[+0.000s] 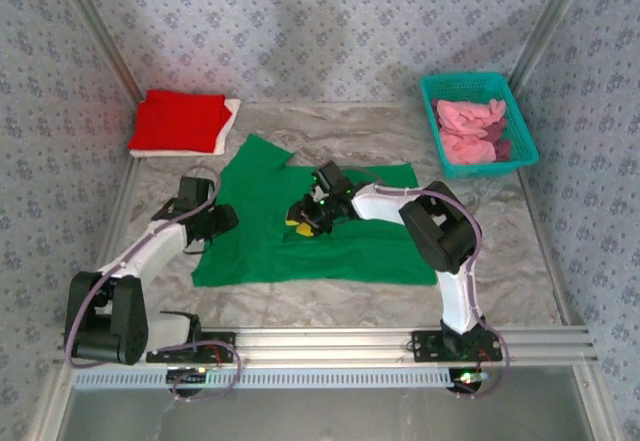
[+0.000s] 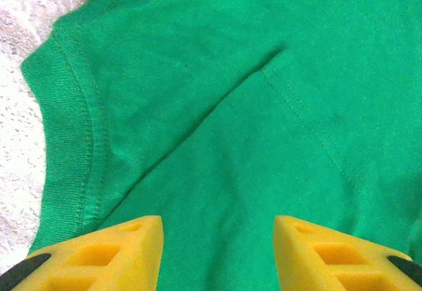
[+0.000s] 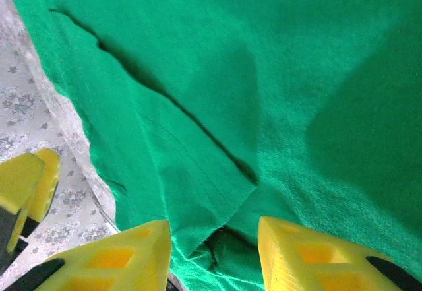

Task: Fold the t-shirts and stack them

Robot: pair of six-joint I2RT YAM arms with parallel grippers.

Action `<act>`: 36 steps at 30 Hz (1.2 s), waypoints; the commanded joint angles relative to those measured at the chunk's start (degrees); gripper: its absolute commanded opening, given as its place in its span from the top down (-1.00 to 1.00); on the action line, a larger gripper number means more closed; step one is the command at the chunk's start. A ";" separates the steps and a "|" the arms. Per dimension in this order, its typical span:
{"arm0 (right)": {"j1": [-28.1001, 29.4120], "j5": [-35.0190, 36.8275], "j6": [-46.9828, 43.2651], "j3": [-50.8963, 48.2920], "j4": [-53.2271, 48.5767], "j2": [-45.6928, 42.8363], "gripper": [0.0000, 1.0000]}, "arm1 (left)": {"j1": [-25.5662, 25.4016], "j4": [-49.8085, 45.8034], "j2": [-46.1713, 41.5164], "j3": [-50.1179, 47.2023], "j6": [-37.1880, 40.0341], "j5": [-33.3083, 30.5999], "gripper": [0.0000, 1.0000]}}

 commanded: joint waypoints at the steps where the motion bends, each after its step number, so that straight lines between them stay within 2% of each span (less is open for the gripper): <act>1: 0.91 -0.72 1.99 1.30 -0.50 0.86 0.16 | 0.54 0.78 0.50 -0.66 1.05 1.06 0.05; 8: 1.52 -0.65 3.27 1.54 1.00 1.42 0.17 | 0.56 1.58 0.74 -1.32 1.00 1.51 0.05; 15: 1.67 -0.23 4.90 2.21 3.54 2.72 0.36 | 0.62 1.53 0.54 -1.76 1.23 1.60 0.04; 25: 2.44 0.21 6.04 1.02 3.94 2.79 0.25 | 0.90 1.55 -0.12 -2.31 1.49 1.31 0.04; 27: 2.53 0.19 6.35 1.27 4.77 3.21 0.32 | 0.91 1.55 0.13 -2.22 1.49 1.51 0.04; 33: 3.00 0.27 5.75 4.30 5.86 5.36 0.84 | 0.98 1.60 -0.21 -2.37 1.58 1.44 0.04; 36: 2.89 0.34 5.00 5.93 5.41 6.02 0.98 | 1.08 1.40 -0.44 -2.55 1.67 1.33 0.04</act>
